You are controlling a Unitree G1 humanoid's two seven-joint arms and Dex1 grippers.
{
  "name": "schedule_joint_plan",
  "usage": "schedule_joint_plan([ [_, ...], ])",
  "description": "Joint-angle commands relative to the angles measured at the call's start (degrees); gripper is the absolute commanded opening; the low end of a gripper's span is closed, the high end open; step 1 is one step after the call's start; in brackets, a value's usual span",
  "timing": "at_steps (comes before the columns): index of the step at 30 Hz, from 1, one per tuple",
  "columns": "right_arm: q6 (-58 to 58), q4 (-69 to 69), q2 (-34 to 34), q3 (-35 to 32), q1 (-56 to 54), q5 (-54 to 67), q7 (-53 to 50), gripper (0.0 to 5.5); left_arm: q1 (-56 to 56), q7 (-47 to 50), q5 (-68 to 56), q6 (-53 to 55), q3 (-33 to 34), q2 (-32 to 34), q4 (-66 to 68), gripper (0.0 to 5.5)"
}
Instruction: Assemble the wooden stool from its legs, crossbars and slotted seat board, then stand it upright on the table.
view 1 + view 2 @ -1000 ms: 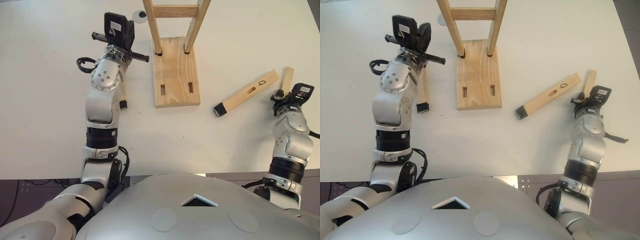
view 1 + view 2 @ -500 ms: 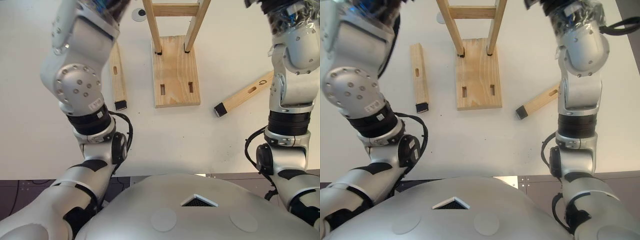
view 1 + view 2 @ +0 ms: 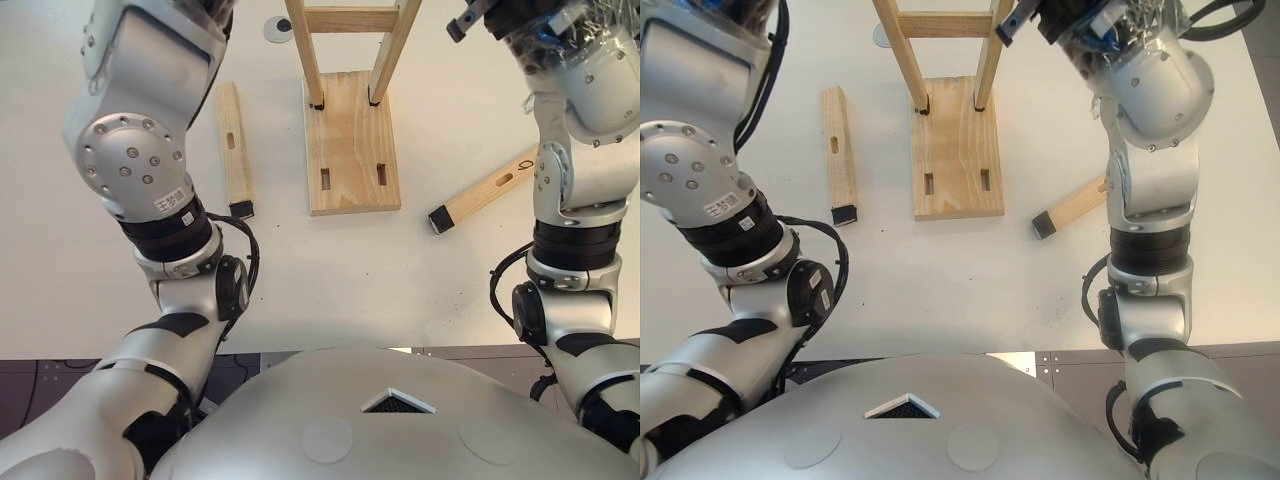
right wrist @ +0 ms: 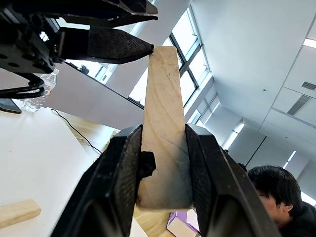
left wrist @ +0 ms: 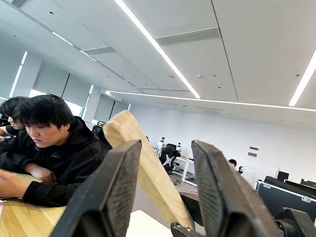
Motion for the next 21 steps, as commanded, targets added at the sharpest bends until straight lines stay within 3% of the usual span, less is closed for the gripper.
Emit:
schedule_joint_plan([
  [1, 0.2, -2.3, 0.2, 0.4, -0.2, 1.2, 1.2, 1.32, 0.9, 1.0, -1.2, 0.2, 0.4, 0.2, 2.7, 1.83],
  [10, 2.2, 0.3, 1.1, -2.8, -2.2, 2.3, -1.7, 1.31, 2.6, 1.2, -5.9, -0.3, 1.8, 0.2, 2.7, 1.83],
  [21, 2.5, -2.9, 0.9, 1.1, 0.4, 4.8, 2.5, 1.31, 3.2, 1.7, -14.4, 0.1, 2.8, 0.1, 3.9, 1.83],
])
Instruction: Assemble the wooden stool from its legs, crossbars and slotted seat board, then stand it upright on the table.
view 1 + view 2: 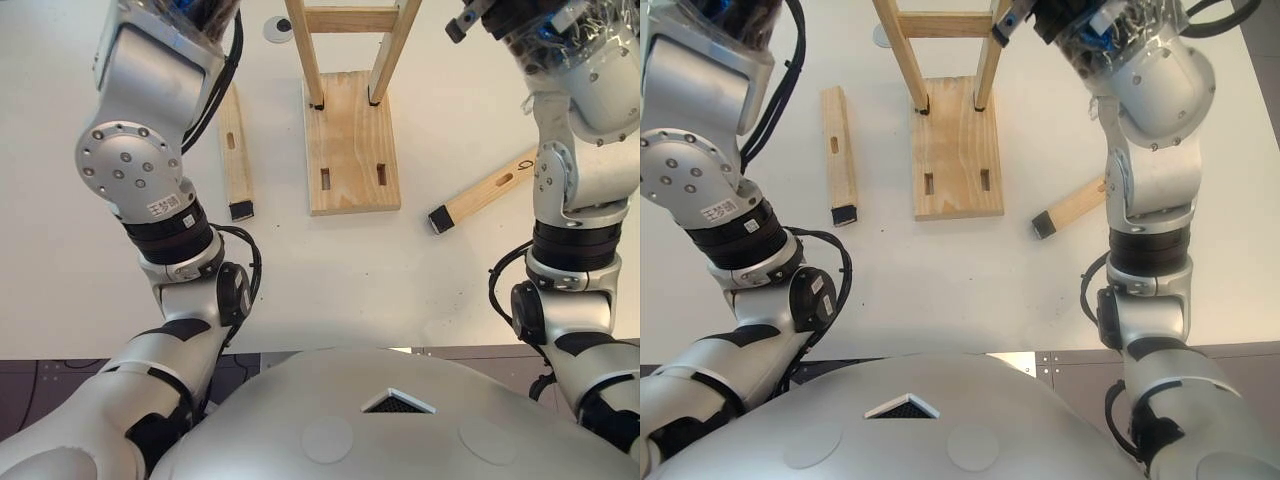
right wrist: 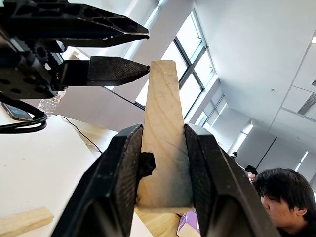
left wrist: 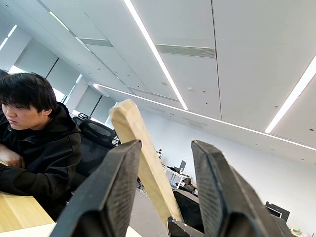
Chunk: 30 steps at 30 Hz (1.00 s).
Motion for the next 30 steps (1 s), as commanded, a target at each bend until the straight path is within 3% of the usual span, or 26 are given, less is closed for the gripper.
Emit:
schedule_joint_plan([
  [1, 0.6, -1.5, 0.5, 1.3, 0.4, 1.3, 2.0, 1.31, 0.9, 0.9, -3.1, 0.4, 0.7, 0.3, 1.4, 1.83],
  [14, 1.0, -2.2, 0.4, 1.6, 0.0, 1.5, 2.5, 1.31, 2.3, 0.5, -6.4, 0.3, 0.5, 1.0, 4.8, 1.83],
  [24, 2.0, -0.4, 0.0, 0.7, 0.3, 3.3, 4.5, 1.31, 2.8, -0.3, -9.4, -0.1, 1.2, 1.4, 4.7, 0.44],
  [30, 2.7, 0.2, -0.3, 1.5, 0.9, 2.4, 4.5, 1.31, 2.3, -0.1, -9.6, -0.3, 1.1, 2.0, 4.3, 0.39],
])
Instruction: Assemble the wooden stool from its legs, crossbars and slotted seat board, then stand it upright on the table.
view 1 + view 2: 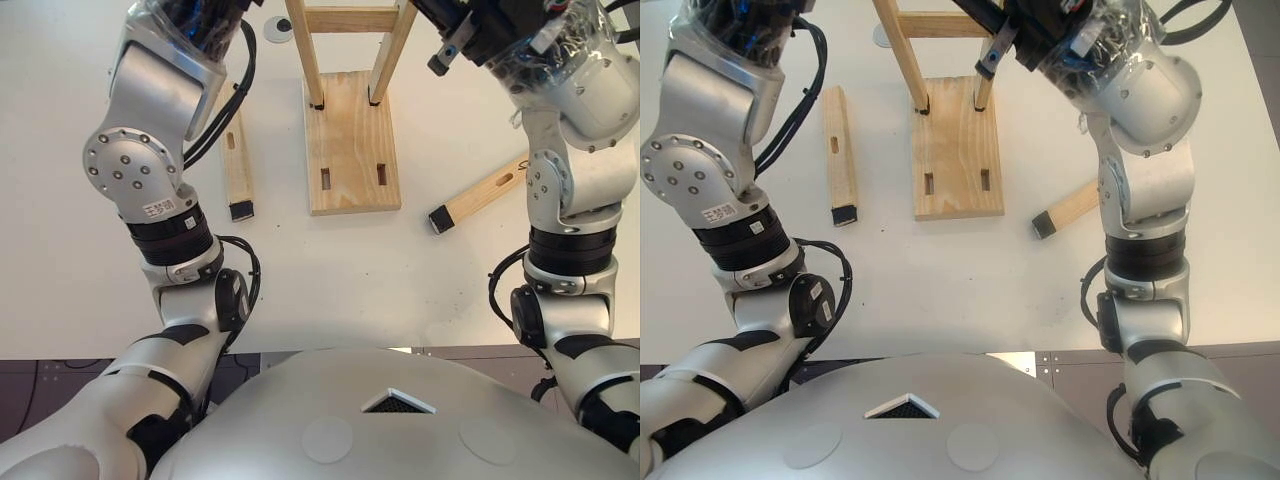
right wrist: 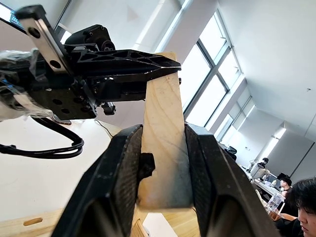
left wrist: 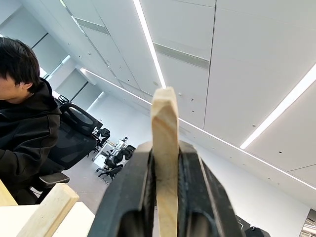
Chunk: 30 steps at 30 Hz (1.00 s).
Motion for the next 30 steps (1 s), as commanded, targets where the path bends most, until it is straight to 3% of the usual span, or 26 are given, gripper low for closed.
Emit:
schedule_joint_plan([
  [1, 2.4, 1.6, -0.7, 0.6, 0.8, -2.0, -0.4, 1.68, 0.0, 0.4, 1.1, -0.5, 0.3, 2.1, -0.7, 0.39],
  [6, 7.4, 8.9, -5.0, 7.0, 6.1, -16.3, -3.2, 2.55, 0.1, 1.6, 9.1, -0.1, -1.3, 8.4, -3.7, 0.38],
  [14, 12.5, 8.9, -2.2, 3.9, 13.1, -22.8, -15.0, 3.99, 9.9, 12.2, 12.9, 8.3, 5.0, 19.1, -4.7, 0.38],
  [20, 11.1, 10.6, -0.9, 5.0, 14.6, -24.6, -17.7, 4.03, 11.6, 21.9, 18.0, 11.3, 6.6, 17.4, 4.7, 0.38],
  [30, 9.8, 12.4, 0.3, 4.6, 15.2, -25.6, -19.0, 4.03, 15.7, 19.9, 30.3, 10.0, 3.9, 17.3, 6.6, 0.38],
])
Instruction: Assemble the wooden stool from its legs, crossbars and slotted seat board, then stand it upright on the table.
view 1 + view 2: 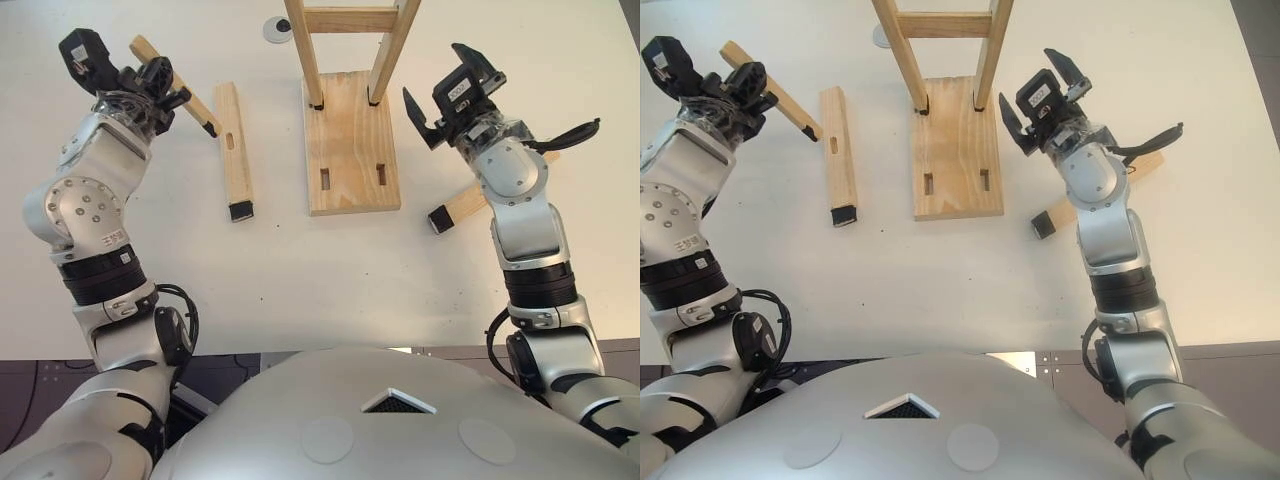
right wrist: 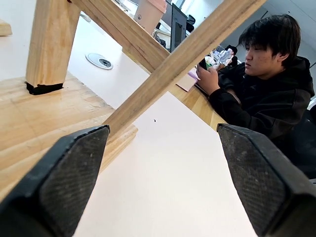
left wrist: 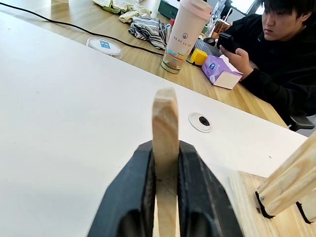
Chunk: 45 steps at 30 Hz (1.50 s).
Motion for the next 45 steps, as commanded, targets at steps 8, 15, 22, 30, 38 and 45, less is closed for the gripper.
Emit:
schedule_joint_plan([
  [8, -0.9, 1.8, 0.4, -0.1, 0.3, -0.2, 0.4, 4.03, 0.7, -2.8, 4.3, -1.3, -0.7, -4.2, 0.7, 0.38],
  [15, -1.6, 2.9, 0.3, 0.0, -0.6, -0.1, 1.0, 4.03, 1.4, -5.1, 9.6, -4.3, -2.8, -6.0, 2.7, 0.38],
  [22, -3.3, 3.5, 0.9, 0.4, -0.9, 0.1, 1.3, 4.03, 1.9, -10.0, 18.2, -14.3, -8.9, -8.4, 6.5, 0.38],
  [30, -5.8, 3.5, 1.3, 0.4, -0.8, 0.4, 1.6, 4.03, 5.4, -16.4, 29.4, -32.0, -16.4, -10.6, 11.1, 0.38],
  [38, -7.1, 3.6, 1.3, -0.1, -0.4, 0.7, 1.5, 4.03, 14.1, -20.7, 38.7, -50.7, -18.5, -8.5, 21.7, 0.38],
  [45, -7.0, 3.8, 1.3, -0.3, -0.3, 1.0, 1.6, 4.03, 16.0, -22.6, 36.4, -53.3, -15.0, -8.5, 28.7, 0.38],
])
